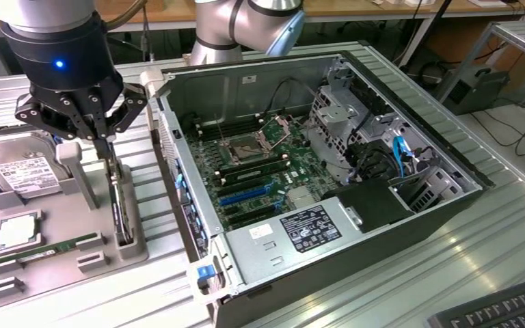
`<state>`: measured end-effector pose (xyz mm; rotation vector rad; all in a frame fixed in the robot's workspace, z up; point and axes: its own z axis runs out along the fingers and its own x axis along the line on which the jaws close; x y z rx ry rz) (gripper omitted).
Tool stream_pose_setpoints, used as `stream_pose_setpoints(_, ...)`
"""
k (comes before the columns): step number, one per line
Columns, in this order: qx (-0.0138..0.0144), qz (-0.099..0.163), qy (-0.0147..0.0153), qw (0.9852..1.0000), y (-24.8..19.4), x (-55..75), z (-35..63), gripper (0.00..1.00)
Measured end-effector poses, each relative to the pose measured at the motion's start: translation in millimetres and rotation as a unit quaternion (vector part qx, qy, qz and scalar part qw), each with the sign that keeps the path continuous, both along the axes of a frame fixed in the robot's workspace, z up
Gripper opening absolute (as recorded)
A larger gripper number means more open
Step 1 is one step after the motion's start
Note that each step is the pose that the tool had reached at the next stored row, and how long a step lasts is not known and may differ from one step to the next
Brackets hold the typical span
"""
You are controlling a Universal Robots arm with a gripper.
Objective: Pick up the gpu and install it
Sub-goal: 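Pick up the gpu and move the gpu toward the slot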
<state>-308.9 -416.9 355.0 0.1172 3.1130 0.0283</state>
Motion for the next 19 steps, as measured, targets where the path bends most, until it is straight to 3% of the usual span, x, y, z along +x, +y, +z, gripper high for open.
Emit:
stream_pose_setpoints(2,0.0000,0.000,0.0000,1.0000,0.0,0.0,0.0,0.11)
stream_pose_setpoints(3,0.0000,0.000,0.0000,1.0000,0.0,-0.1,0.0,0.17)
stream_pose_setpoints(4,0.0000,0.000,0.0000,1.0000,0.0,-0.1,-0.1,0.29)
stream_pose_setpoints(6,-0.0002,0.000,0.0000,1.0000,0.0,-0.1,-3.0,0.29)
stream_pose_setpoints(7,-0.0002,0.000,0.0000,1.0000,0.0,-0.1,-4.9,0.36)
stream_pose_setpoints(19,-0.0002,0.000,0.0003,1.0000,-1.7,-1.2,-31.7,0.36)
